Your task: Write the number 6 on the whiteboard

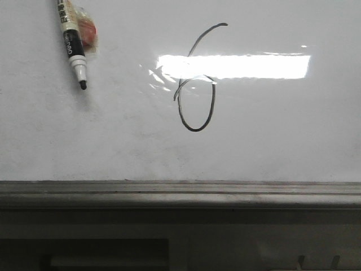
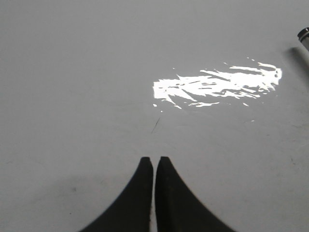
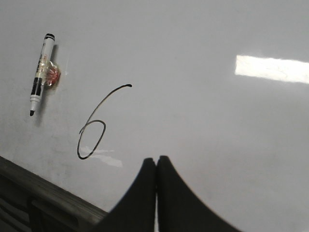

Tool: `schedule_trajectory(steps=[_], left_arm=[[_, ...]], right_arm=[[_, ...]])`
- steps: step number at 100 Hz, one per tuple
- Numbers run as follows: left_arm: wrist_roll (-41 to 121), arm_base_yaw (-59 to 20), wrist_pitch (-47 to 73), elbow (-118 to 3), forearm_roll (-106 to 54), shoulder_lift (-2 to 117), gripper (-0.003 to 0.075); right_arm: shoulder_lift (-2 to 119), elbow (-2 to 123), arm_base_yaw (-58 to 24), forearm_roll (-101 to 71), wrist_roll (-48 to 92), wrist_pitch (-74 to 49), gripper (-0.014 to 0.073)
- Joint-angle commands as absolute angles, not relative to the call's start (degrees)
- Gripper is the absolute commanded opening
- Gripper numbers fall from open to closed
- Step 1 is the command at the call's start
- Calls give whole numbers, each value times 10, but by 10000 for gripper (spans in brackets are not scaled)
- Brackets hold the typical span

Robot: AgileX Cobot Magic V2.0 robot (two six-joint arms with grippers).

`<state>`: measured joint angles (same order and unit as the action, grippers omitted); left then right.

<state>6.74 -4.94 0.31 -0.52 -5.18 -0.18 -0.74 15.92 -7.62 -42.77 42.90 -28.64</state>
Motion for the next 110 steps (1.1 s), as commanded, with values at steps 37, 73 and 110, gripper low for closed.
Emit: schedule_trajectory(steps=[37,73,110], left_arm=[[64,-53,-38,24,-57,-20,-20],[64,-53,-38,23,-57,-20,-20],[64,-53,-38,23,-57,-20,-20]], right_arm=[[-4,43,-41,48,96,20,-66],[-17,-19,-1,44,105,38,-66],[-17,-19,0,48,105,39,-66]])
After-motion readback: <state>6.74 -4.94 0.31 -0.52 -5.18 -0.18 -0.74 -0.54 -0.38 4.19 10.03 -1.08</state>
